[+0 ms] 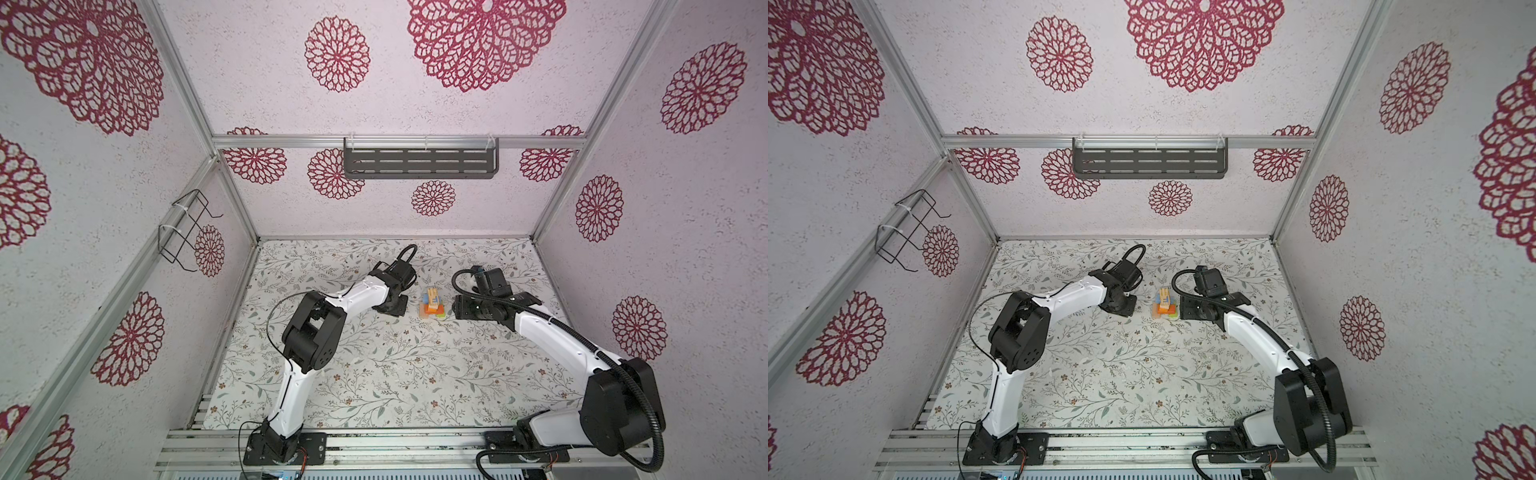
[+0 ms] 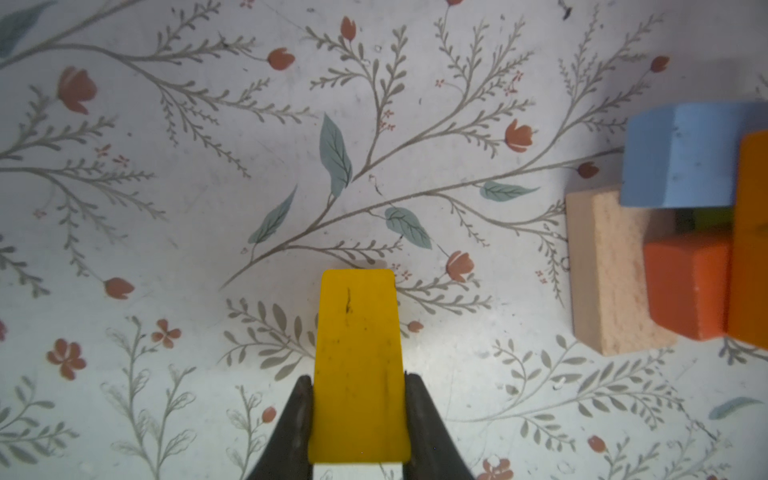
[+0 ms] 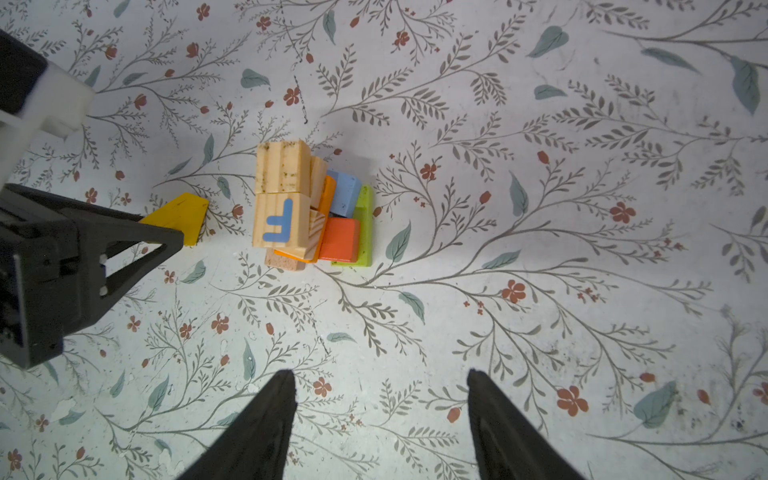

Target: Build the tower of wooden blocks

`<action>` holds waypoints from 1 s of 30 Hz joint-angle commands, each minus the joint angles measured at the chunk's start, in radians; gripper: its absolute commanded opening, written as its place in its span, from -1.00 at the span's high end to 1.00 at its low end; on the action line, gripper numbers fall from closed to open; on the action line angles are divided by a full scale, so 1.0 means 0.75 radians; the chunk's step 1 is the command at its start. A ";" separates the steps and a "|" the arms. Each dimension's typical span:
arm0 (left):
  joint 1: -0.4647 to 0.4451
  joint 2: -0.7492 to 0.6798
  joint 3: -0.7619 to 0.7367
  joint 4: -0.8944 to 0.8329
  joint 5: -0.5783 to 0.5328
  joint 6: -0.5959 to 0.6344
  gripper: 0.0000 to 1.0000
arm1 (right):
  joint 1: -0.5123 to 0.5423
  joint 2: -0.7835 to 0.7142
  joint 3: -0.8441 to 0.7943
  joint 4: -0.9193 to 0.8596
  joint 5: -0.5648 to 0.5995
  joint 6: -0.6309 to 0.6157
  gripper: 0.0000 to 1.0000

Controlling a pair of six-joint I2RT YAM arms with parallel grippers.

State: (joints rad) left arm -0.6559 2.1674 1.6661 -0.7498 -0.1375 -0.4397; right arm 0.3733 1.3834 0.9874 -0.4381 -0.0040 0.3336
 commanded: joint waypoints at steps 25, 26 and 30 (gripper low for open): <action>0.416 -0.041 -0.732 1.223 1.284 -0.802 0.14 | -0.015 -0.030 0.023 0.009 -0.001 -0.003 -0.38; 0.416 -0.039 -0.732 1.221 1.288 -0.799 0.10 | -0.016 -0.028 0.023 0.009 -0.002 -0.002 -0.37; 0.419 -0.044 -0.729 1.151 1.263 -0.758 0.05 | -0.017 -0.024 0.030 0.011 -0.004 -0.003 -0.37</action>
State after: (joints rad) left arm -0.3477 2.1128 1.1290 0.1368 0.8215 -1.0058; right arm 0.3691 1.3834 0.9878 -0.4381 -0.0044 0.3336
